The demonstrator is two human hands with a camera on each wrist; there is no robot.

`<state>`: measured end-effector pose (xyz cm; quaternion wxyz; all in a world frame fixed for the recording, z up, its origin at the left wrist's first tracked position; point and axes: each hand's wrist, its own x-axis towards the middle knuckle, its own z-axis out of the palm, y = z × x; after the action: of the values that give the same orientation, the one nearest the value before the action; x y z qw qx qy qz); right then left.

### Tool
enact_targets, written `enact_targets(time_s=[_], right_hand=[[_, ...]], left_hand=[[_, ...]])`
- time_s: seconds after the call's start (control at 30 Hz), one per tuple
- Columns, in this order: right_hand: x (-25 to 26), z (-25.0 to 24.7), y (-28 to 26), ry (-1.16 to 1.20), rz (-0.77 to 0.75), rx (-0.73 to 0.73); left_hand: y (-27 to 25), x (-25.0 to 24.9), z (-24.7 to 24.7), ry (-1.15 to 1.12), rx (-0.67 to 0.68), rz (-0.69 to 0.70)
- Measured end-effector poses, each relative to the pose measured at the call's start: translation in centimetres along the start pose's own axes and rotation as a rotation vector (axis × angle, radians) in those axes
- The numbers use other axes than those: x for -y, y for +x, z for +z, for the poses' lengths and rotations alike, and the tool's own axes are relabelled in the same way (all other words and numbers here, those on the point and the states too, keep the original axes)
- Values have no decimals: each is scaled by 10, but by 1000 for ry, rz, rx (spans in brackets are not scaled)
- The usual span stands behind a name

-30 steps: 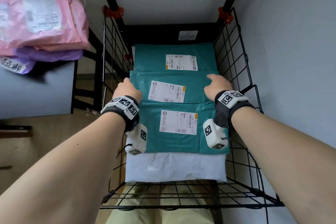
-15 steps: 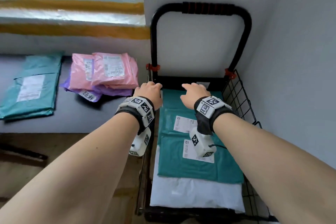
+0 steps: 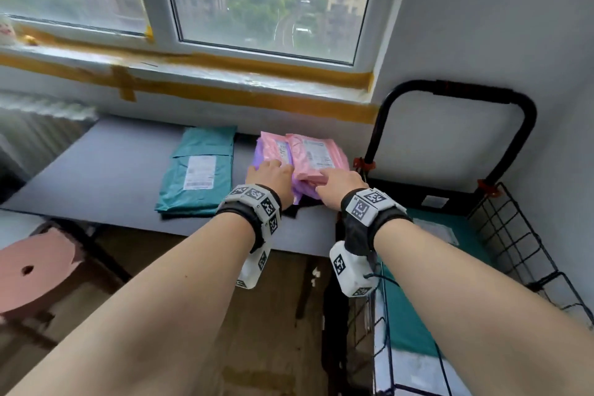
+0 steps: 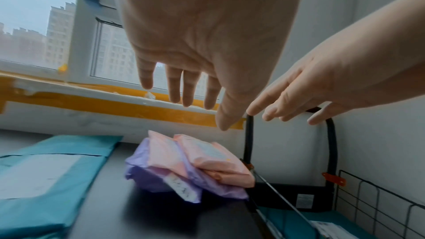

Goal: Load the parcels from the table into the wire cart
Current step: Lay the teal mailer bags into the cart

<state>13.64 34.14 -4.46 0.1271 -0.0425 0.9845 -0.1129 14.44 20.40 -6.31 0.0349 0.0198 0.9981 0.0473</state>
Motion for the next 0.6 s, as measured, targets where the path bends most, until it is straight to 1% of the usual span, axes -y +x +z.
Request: enact_targets(time_s=[0.17,0.27,0.33,0.47,0.6], right_hand=[[78,17,13,-37,-67,38],[116,24,29,-74,-139,93],[132,29,39,-91,-162,114],[166,50,76,-54,-177,170],[193,73,130,-40,-166,216]], left_hand=[[-15,85,-4,13,19,-78],[-15,131,-2,21,26,-148],[-14,153,2,11,40,-185],[-1,201,14,-5,89,-253],[30,248,27,-2,144,-314]])
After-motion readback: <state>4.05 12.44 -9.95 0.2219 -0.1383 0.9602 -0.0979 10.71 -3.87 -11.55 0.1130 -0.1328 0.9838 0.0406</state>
